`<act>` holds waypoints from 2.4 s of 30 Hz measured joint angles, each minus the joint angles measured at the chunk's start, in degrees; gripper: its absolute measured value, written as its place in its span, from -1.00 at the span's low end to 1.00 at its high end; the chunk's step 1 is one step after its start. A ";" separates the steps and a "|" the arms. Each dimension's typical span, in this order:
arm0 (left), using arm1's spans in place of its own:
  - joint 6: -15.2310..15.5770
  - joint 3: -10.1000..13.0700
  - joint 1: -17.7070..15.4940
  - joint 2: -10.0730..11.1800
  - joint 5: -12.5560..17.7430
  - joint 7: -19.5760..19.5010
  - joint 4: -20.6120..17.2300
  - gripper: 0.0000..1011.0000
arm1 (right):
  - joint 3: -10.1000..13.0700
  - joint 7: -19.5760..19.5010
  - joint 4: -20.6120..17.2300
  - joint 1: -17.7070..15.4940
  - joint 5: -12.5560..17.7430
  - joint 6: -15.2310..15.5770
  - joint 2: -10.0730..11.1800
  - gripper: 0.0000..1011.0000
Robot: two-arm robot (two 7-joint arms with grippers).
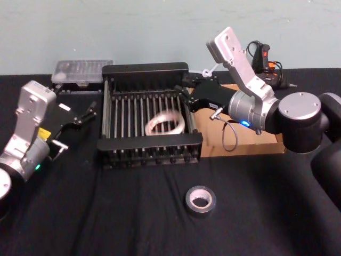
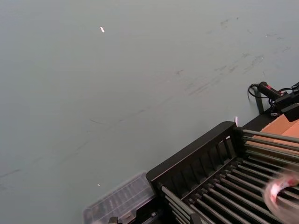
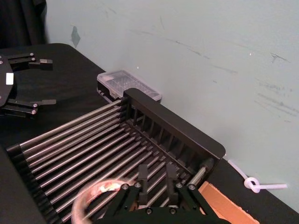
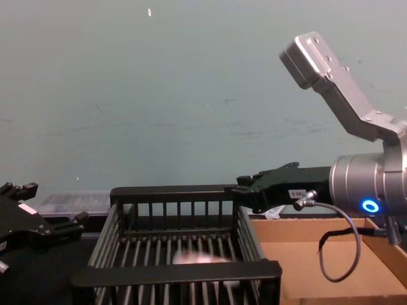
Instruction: Pick up the white tape and place it into the black box , Pick up the silver tape and place it into the brown box.
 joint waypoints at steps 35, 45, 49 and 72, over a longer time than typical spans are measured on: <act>0.00 0.00 0.00 0.00 0.00 0.00 0.00 0.98 | 1.03 -0.53 -2.20 -1.37 0.11 0.11 0.51 0.98; 0.00 0.00 0.00 0.00 0.00 0.00 0.00 0.98 | 2.86 0.44 -9.95 -5.13 1.33 3.80 4.63 0.98; 0.00 0.00 0.00 0.00 0.00 0.00 0.00 0.98 | 4.12 1.32 -14.37 -7.49 2.66 6.21 7.51 0.98; 0.00 0.00 0.00 0.00 0.00 0.00 0.00 0.98 | 4.74 4.85 -28.13 -19.84 9.56 14.41 20.15 0.98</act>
